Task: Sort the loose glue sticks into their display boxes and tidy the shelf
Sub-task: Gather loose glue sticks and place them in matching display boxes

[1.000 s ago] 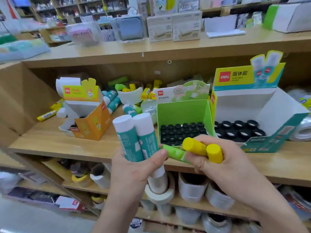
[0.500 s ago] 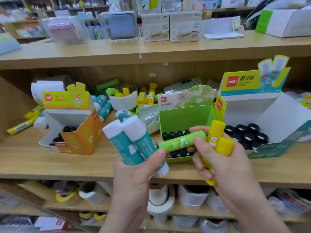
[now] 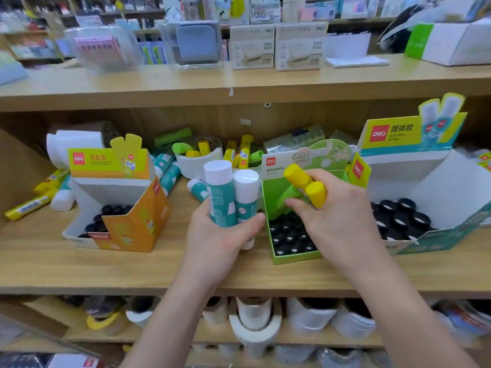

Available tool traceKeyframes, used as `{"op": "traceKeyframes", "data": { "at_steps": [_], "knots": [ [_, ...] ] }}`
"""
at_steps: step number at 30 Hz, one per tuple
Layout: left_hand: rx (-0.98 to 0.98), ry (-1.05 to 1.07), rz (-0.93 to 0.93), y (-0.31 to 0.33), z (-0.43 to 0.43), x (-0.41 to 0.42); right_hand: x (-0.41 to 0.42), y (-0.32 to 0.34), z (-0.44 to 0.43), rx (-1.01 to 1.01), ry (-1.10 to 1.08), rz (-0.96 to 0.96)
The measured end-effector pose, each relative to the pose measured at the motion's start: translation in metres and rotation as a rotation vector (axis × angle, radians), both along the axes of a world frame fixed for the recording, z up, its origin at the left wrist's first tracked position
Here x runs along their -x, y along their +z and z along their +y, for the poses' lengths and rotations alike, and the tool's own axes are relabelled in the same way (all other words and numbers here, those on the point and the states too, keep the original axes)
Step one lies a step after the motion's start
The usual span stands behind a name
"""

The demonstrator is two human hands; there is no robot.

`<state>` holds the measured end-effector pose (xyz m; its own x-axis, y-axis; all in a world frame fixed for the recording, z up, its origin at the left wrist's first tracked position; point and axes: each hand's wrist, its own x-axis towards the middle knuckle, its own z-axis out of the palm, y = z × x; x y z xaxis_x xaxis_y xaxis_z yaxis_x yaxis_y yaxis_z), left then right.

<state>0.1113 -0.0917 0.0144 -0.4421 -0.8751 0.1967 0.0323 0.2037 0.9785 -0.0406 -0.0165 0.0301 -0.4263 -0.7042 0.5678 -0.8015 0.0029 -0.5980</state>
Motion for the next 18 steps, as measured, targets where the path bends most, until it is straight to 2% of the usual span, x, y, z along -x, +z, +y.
{"op": "traceKeyframes", "data": {
  "at_steps": [9,18],
  "knots": [
    [0.002,-0.097,-0.027,0.003,-0.014,0.002,-0.003,0.001,-0.01,0.018,0.036,0.075],
    [0.028,-0.1,0.03,0.004,-0.014,0.0,0.0,0.0,-0.017,0.036,0.066,0.175]
  ]
}}
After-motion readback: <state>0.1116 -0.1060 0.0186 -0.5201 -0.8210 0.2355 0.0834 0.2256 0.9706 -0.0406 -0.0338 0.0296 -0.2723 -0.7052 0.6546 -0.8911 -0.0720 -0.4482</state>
